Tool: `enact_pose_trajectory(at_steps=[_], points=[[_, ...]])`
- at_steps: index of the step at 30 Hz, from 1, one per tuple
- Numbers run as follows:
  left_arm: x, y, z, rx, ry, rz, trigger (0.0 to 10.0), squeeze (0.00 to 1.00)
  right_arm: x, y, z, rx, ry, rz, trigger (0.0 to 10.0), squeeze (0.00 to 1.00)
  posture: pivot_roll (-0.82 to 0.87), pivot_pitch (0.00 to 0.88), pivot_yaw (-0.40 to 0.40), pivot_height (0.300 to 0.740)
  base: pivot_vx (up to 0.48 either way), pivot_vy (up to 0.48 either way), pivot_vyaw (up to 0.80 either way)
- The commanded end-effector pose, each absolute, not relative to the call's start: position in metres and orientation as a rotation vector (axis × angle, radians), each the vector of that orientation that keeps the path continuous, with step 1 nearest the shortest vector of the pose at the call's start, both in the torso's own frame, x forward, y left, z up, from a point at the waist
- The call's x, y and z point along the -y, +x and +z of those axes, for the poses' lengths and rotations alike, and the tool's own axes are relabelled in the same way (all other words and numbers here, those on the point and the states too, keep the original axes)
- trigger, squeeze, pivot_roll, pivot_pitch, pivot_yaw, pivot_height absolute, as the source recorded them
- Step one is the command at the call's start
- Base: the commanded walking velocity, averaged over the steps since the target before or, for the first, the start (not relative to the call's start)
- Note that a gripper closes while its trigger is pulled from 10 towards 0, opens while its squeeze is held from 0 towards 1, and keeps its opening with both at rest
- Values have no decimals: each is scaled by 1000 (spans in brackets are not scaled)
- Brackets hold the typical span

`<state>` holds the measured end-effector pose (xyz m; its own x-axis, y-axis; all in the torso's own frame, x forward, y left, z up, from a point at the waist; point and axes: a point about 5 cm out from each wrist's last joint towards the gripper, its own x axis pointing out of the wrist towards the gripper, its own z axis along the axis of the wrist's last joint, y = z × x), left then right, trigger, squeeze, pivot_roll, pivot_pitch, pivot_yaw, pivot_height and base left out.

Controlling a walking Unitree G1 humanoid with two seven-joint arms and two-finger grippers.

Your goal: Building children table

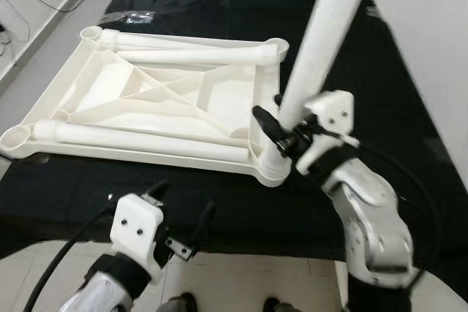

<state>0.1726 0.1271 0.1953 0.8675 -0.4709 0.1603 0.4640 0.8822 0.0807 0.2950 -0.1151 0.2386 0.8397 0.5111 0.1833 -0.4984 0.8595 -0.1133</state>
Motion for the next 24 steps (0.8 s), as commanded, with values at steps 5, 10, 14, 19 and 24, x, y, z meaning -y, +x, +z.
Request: enact_pose_trajectory(at_steps=[5, 10, 14, 19, 24], points=[[-128, 159, 206, 184, -12, -454, 10000, 0, 126, 308, 209, 70, 9, 448, 10000, 0, 108, 243, 14, 740, 0, 0, 0], [-123, 148, 208, 166, -39, -448, 10000, 0, 134, 312, 224, 106, -1, 629, 10000, 1000, 118, 229, 28, 740, 0, 0, 0], [-122, 147, 208, 152, -55, -426, 10000, 0, 148, 328, 243, 143, -66, 814, 10000, 0, 122, 221, 33, 740, 0, 0, 0], [-123, 149, 206, 139, -43, -416, 10000, 0, 151, 336, 244, 109, -121, 1074, 10000, 0, 128, 214, 14, 740, 0, 0, 0], [-120, 148, 204, 121, -49, -436, 10000, 0, 152, 340, 242, 94, -88, 1186, 10000, 0, 135, 208, 7, 740, 0, 0, 0]])
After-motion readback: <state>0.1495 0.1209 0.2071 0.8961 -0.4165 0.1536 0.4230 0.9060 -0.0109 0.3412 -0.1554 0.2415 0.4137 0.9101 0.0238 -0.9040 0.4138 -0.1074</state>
